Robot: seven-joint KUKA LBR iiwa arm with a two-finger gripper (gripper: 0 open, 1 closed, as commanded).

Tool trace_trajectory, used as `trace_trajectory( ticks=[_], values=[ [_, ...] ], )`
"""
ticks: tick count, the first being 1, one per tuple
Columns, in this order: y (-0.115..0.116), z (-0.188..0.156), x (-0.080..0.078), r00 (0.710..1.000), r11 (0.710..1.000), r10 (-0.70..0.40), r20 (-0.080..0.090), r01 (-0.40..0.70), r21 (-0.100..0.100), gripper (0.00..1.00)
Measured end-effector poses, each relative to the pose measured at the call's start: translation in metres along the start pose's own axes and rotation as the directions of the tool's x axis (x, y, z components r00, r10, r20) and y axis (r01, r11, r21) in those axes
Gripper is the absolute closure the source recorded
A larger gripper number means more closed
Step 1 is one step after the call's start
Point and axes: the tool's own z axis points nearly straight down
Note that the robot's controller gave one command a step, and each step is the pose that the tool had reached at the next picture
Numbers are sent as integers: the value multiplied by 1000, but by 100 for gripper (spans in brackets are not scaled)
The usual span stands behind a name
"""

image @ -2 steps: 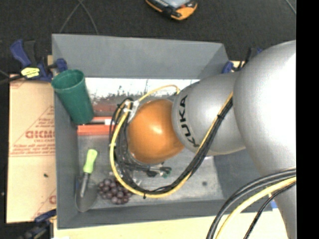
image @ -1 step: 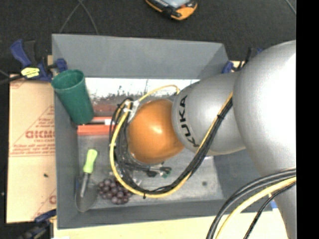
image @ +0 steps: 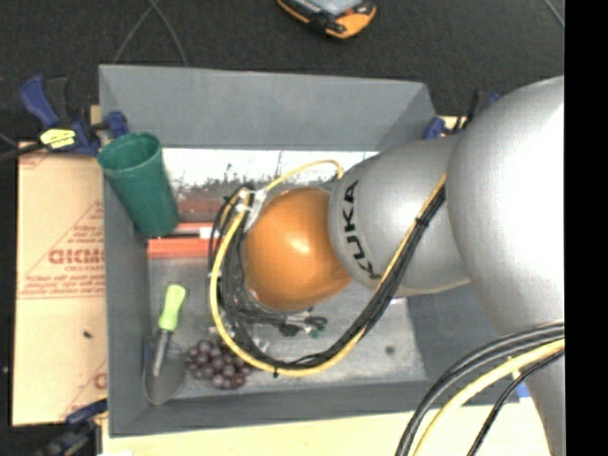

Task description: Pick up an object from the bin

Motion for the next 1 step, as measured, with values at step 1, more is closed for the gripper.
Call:
trace_trajectory(
  ticks=[1],
  values=[
    [2, -32, 3, 1000, 1000, 0, -14, 0, -8, 100]
  ],
)
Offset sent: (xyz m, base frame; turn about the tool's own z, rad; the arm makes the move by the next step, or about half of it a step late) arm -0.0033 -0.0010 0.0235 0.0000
